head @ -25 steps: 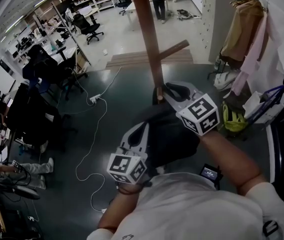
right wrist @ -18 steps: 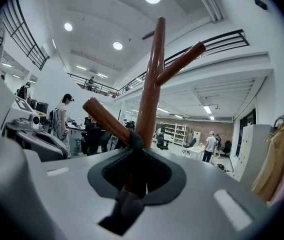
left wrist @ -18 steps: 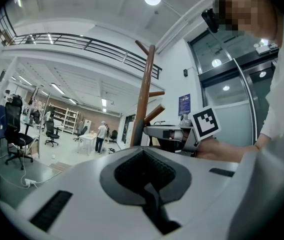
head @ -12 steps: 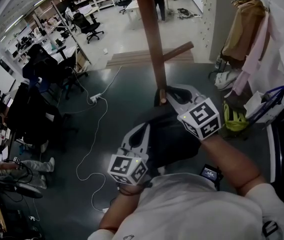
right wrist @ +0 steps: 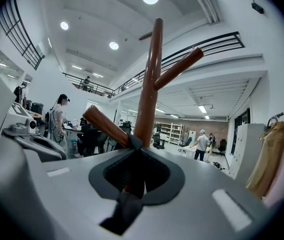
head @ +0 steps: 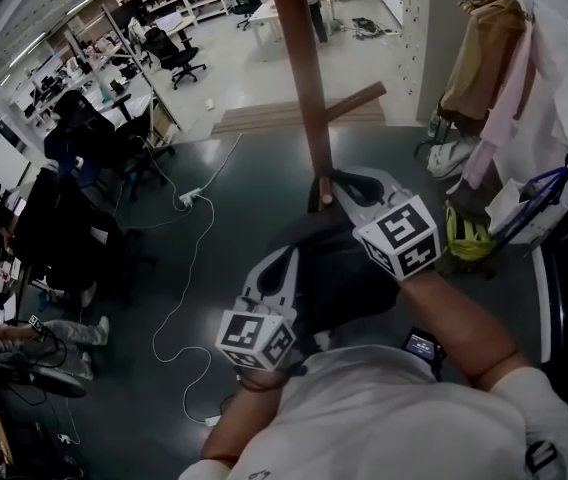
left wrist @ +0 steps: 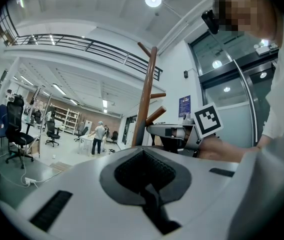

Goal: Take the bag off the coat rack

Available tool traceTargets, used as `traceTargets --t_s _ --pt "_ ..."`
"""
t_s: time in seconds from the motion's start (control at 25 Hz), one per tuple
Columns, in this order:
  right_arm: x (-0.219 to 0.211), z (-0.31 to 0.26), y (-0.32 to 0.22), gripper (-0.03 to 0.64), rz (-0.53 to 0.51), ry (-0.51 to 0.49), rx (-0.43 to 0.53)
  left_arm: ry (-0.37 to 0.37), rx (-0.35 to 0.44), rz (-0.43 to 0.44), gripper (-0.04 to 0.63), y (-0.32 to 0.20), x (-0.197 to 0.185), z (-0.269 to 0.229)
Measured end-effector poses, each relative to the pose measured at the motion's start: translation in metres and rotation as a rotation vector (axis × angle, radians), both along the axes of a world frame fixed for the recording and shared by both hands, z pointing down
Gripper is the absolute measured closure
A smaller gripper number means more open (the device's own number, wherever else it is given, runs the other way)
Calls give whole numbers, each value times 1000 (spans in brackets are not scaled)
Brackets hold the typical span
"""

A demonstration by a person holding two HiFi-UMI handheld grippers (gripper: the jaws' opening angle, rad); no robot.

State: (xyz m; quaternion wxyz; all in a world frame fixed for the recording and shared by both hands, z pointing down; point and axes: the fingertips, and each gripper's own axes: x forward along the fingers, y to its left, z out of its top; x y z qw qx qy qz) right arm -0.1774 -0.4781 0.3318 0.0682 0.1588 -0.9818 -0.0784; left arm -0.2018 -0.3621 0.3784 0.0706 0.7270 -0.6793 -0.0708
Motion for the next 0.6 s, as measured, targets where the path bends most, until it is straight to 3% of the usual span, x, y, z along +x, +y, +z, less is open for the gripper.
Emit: traceTargets --t_s 0.6 --pt "18 -26 32 586 -4 -30 40 -2 40 -11 594 28 11 -13"
